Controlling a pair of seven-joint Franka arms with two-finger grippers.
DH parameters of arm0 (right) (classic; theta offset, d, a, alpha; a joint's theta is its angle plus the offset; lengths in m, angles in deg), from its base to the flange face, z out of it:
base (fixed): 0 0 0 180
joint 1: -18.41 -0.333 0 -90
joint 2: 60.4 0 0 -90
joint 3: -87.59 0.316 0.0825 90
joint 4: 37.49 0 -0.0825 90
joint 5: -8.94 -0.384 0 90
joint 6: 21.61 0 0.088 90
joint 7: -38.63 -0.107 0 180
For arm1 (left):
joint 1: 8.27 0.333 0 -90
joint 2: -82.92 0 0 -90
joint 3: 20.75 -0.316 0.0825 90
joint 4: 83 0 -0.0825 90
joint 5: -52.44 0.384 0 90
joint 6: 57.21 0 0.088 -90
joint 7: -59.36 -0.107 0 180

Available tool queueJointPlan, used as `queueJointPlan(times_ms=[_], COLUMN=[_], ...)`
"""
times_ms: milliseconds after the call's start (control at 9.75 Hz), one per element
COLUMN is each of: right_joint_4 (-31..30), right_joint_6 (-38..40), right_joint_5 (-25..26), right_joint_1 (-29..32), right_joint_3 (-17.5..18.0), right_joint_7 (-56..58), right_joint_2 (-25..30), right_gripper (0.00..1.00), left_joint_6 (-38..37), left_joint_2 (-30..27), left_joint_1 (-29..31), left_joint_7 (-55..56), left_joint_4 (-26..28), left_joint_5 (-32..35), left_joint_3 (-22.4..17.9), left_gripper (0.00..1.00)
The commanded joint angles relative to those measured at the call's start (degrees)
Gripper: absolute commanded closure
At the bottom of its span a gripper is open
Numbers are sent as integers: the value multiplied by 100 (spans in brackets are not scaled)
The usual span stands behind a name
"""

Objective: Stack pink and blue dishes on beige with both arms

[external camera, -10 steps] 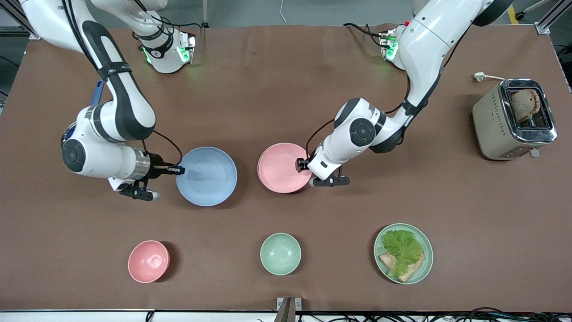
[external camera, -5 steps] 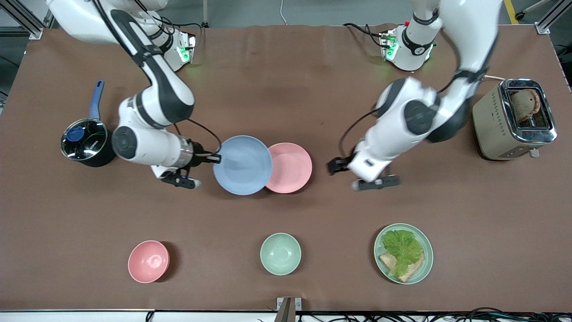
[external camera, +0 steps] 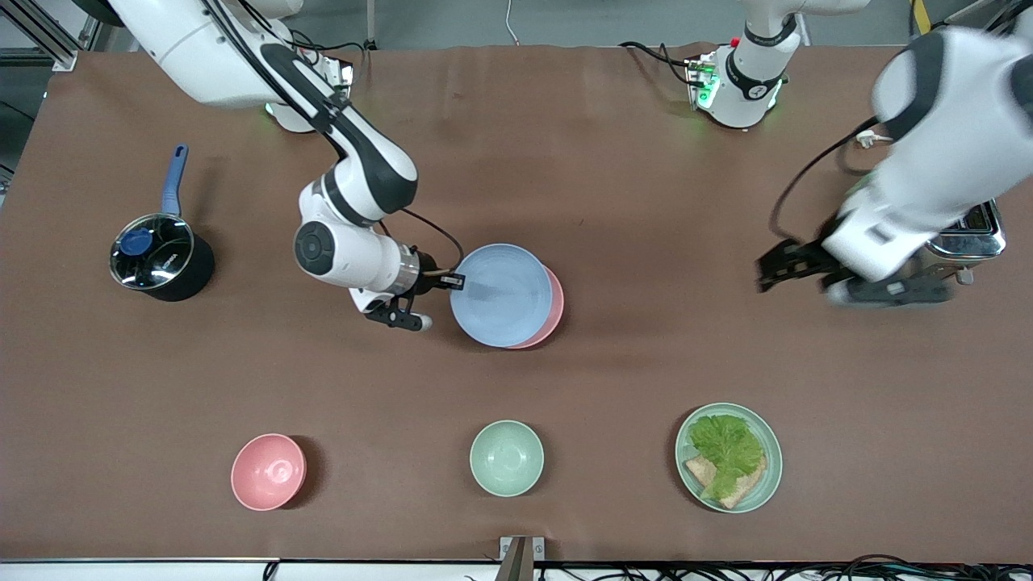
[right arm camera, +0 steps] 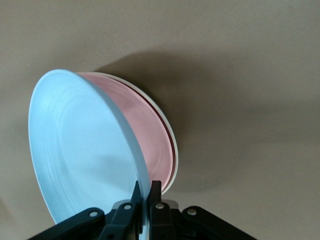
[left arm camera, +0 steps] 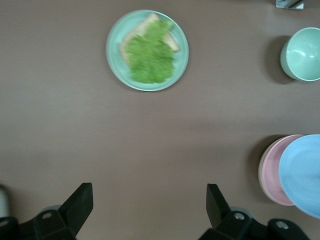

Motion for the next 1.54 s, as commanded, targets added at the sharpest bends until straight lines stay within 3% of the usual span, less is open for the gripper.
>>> queueJointPlan(times_ms=[0,103,205,308,410,513,615,923,1128,1436], right_joint_4=[-274,-292,-292,-301,-327,-319,-293,-222,127,961], right_joint_6=[-306,-402,-386,-325,-324,-307,-72,1657,2170,3091], right_joint_5=[48,57,101,110,162,415,714,1953,2035,2009], right_joint_1=[-11,-29,6,32,33,85,155,725,797,745], right_joint_3=[73,73,73,64,55,47,38,-24,-688,-1919], right_joint_7=[-103,-86,-25,-15,28,37,20,-208,-122,817], right_joint_2=[7,-2,-11,-20,-11,15,190,1689,2473,2871], right_gripper=[96,95,86,48,7,0,0,0,0,0], left_joint_6=[-555,-785,-883,-1058,-1294,-1871,-2147,-2237,-2211,-2097], left_joint_2=[-698,-1040,-1131,-1062,-792,-467,-168,-235,-349,-358], left_joint_1=[-61,-52,79,184,203,238,229,247,431,414], left_joint_7=[-234,-234,-269,-400,-575,-568,-568,-525,-542,-524], left_joint_4=[304,322,287,174,-358,-1007,-1510,-1481,-1340,-1216], left_joint_5=[135,396,477,522,618,628,636,549,373,425], left_joint_3=[-286,-339,-322,-287,-278,-278,-269,-260,-208,-155], left_gripper=[0,0,0,0,0,0,0,0,0,0])
